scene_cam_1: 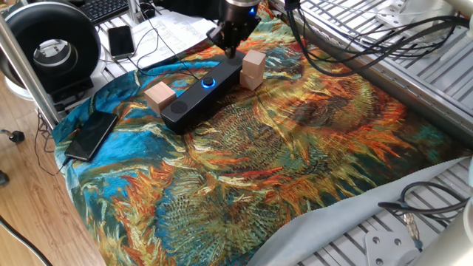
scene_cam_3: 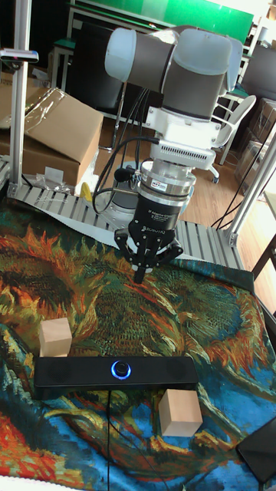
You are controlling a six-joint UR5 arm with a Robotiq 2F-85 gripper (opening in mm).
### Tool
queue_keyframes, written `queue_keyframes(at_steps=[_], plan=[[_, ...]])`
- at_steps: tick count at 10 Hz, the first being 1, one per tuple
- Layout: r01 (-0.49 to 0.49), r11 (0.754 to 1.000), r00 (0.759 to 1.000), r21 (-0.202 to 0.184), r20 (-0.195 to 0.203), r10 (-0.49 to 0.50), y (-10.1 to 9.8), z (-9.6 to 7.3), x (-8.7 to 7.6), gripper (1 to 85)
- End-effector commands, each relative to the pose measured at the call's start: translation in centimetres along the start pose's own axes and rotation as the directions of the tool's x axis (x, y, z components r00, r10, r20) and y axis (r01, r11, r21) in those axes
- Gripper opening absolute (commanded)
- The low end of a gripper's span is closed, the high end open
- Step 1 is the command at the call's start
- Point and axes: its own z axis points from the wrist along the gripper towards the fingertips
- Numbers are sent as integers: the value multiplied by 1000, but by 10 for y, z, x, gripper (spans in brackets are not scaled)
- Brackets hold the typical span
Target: Turn the knob to increase the volume of the speaker
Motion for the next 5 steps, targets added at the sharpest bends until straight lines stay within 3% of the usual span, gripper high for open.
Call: queue_keyframes(at_steps=[1, 4, 5], plan=[[49, 998, 995, -45, -80, -53, 12, -6, 21, 23], [55, 996, 987, -66, -147, -64, 23, -11, 27, 23], [97, 993, 983, -62, -150, -106, 20, -8, 23, 23]])
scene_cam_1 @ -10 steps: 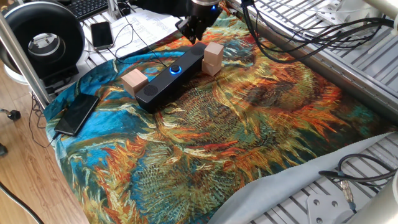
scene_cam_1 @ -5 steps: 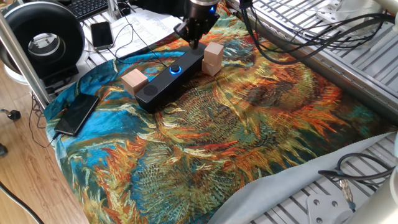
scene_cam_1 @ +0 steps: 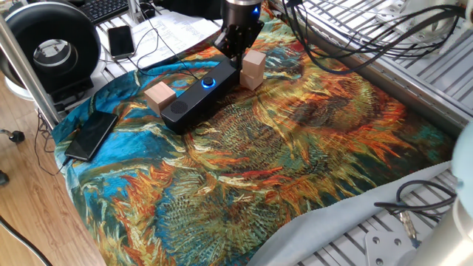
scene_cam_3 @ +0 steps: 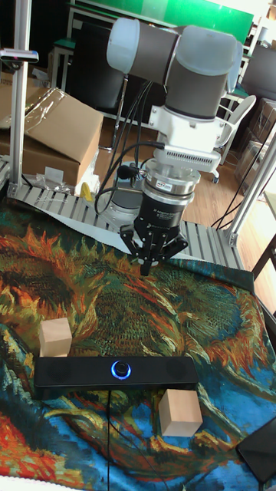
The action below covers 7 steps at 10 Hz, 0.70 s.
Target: Turn the knob to increase the volume of the speaker
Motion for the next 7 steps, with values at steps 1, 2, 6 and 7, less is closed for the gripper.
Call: queue_keyframes(at_steps=[1, 2, 6, 7], plan=[[73, 997, 997, -11, -29, -73, 2, 5, -5, 27], [79, 997, 997, -24, -9, -79, 3, 10, -13, 27], [99, 994, 993, 37, 57, -101, -4, 16, -62, 27], [94, 994, 994, 60, 46, -97, -4, 16, -65, 27]])
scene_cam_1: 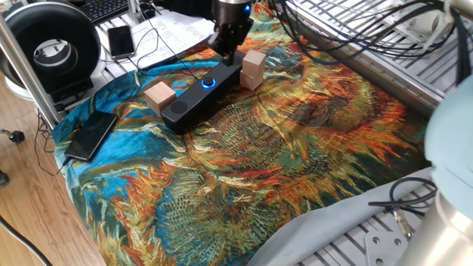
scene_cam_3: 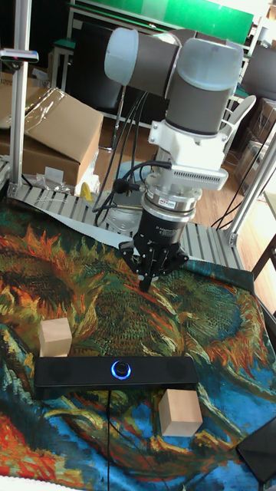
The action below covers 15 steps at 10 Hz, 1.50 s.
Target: Turn the knob to increase the volume of the speaker
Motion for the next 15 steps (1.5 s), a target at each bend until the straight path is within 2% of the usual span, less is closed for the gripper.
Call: queue_keyframes(at_steps=[1, 4, 5, 6, 8, 10, 11, 12, 13, 14, 15], plan=[[5, 1000, 1000, 28, 15, -5, 0, 1, -24, 27], [4, 1000, 1000, 22, 27, -5, 0, 3, -26, 23], [12, 1000, 998, -3, 54, -11, 6, 2, -33, 23], [16, 1000, 998, -6, 62, -16, 7, 2, -35, 23], [16, 1000, 998, -7, 56, -16, 7, 2, -33, 23], [11, 1000, 1000, -15, 26, -11, 9, 3, -25, 13], [-24, 1000, 999, -4, 43, 24, 6, 3, -30, 13], [-86, 995, 995, -49, 47, 88, 17, 2, -32, 13], [-133, 987, 984, -90, 104, 143, 25, 0, -49, 13], [-98, 995, 989, -26, 107, 100, 9, 1, -47, 20], [-78, 997, 992, -15, 99, 79, 7, 2, -45, 27]])
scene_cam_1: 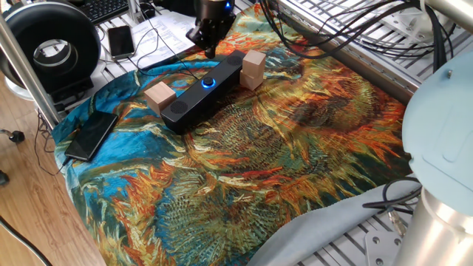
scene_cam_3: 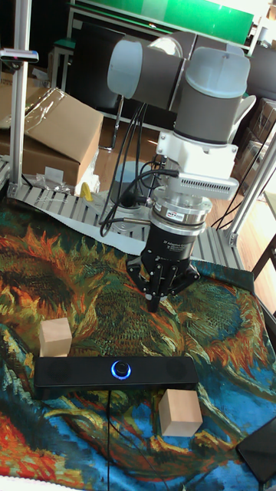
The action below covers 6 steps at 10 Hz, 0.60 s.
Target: Turn the knob to increase the volume of the speaker
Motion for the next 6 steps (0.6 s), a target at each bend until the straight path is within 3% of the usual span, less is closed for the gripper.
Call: queue_keyframes(at_steps=[1, 3, 4, 6], plan=[[18, 1000, 1000, 9, 11, -18, -3, -1, -3, 37], [59, 998, 998, -19, -14, -59, -1, -3, -2, 77], [81, 996, 996, -46, -34, -83, 0, -4, 1, 153], [139, 989, 989, -44, -33, -141, -7, 3, -7, 247]])
